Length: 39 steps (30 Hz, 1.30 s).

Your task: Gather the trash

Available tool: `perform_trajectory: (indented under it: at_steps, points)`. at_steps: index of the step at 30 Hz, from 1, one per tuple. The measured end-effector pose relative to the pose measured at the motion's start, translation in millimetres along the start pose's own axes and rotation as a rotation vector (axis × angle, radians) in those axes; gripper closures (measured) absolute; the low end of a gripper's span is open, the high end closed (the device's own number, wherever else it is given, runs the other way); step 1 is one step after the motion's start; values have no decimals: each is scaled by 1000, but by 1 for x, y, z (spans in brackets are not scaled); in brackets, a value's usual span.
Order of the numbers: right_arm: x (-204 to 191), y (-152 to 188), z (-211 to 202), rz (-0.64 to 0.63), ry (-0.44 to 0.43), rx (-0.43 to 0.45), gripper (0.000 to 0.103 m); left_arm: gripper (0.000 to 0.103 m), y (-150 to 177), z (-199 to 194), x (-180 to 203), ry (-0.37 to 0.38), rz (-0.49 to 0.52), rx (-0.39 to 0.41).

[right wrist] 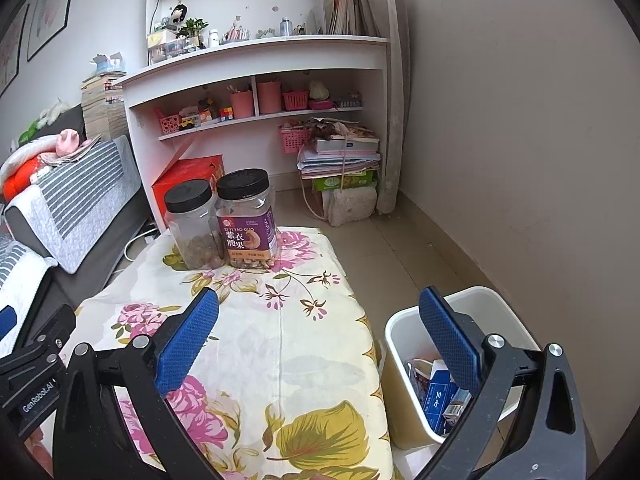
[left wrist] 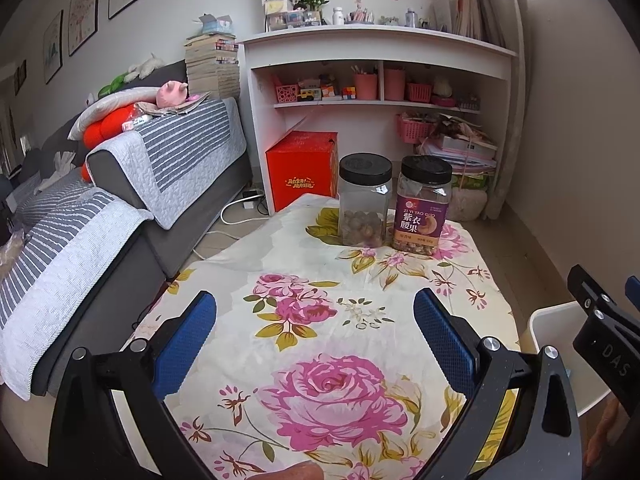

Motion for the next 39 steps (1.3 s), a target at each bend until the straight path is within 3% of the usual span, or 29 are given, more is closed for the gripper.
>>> perform_trajectory:
  at_steps: [39]
  points:
    - [15,7,7,-13,27,-43,7,7,-1,0,25,24,5,4]
Point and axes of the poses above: each gripper's, at about its wrist camera, not at the fingertips, and z roughly the way its jaws point, x to its right, y to its underside, the point moved 4 cm from there along z, roughly the way its jaws point, and after that the axes turned 13 degrees about -x, right-handed, at the moved point
